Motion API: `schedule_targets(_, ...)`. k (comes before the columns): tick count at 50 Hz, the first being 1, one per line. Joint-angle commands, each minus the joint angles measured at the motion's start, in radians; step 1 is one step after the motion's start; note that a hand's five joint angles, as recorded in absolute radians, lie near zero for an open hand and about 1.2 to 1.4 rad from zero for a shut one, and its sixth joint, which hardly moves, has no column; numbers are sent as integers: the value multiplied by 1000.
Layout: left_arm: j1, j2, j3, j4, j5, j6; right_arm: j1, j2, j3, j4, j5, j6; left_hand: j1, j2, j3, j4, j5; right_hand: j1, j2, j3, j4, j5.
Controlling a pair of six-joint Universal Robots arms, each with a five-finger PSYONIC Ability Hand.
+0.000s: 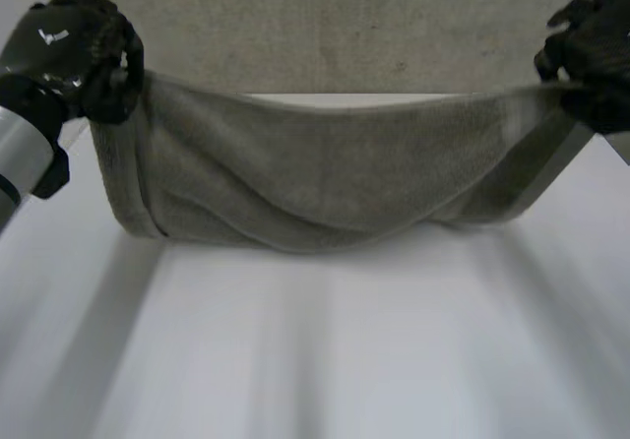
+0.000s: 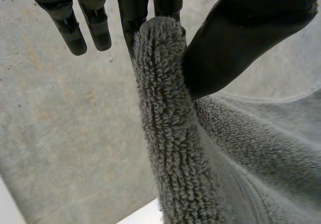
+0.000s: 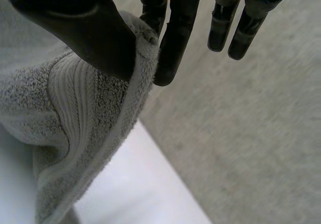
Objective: Fold the towel.
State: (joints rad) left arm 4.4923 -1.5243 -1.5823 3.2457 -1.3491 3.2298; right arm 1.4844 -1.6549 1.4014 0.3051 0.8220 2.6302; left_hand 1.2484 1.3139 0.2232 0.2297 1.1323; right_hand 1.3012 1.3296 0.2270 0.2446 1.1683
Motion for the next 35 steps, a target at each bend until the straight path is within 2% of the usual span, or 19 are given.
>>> schedule_targets(1,77,9,38,-75,104,-53,2,-40,-5,-7,-27,22,148,82,-49,-55,89,95,67,-52,-70,53)
schedule_targets(3,134,-8,31,-77,175,-56,2,-30,-1,-7,-33,14,148,82,-49,-55,89,95,67,-52,-70,53)
schedule_targets(4,134,-8,31,-77,176,-56,2,-29,-1,-7,-34,14,148,82,-49,-55,89,95,67,-52,-70,53)
schedule_targets(6,174,-52,30,-70,243,-56,7,62,5,-11,-38,-34,148,82,-49,-55,89,95,67,-52,-70,53)
schedule_targets(9,183,-149,50,-67,286,-51,20,141,-5,-9,-20,-122,148,82,-49,-55,89,95,67,-52,-70,53)
schedule_targets(15,186,-261,126,-67,306,-47,59,231,-28,-12,9,-246,148,82,-49,-55,89,95,67,-52,-70,53)
schedule_targets(17,188,-342,198,-66,309,-41,111,300,-70,-15,44,-315,148,82,-49,-55,89,95,67,-52,-70,53)
schedule_targets(20,188,-379,238,-64,312,-36,137,328,-91,-32,71,-349,148,82,-49,-55,89,95,67,-52,-70,53)
schedule_targets(22,179,-440,325,-19,312,-18,190,381,-134,-146,133,-409,148,82,-49,-55,89,95,67,-52,-70,53)
schedule_targets(23,179,-441,326,-18,312,-18,191,382,-134,-147,134,-409,148,82,-49,-55,89,95,67,-52,-70,53)
schedule_targets(25,160,-497,428,116,301,-5,240,429,-200,-326,215,-420,148,82,-49,-55,89,95,67,-52,-70,53)
schedule_targets(28,143,-513,478,197,297,-7,260,432,-254,-420,264,-410,148,82,-49,-55,89,95,67,-52,-70,53)
schedule_targets(30,108,-491,533,369,294,-18,292,390,-371,-588,342,-316,148,82,-49,-55,89,95,67,-52,-70,53)
schedule_targets(31,108,-491,533,370,294,-18,292,389,-372,-589,342,-315,148,82,-49,-55,89,95,67,-52,-70,53)
schedule_targets(33,90,-412,533,530,300,-71,289,311,-418,-675,352,-122,148,82,-49,-55,89,95,67,-52,-70,53)
schedule_targets(34,90,-412,533,531,300,-71,289,311,-418,-675,352,-121,148,82,-49,-55,89,95,67,-52,-70,53)
schedule_targets(35,99,-364,530,587,303,-134,278,287,-415,-675,326,-37,148,82,-49,-55,89,95,67,-52,-70,53)
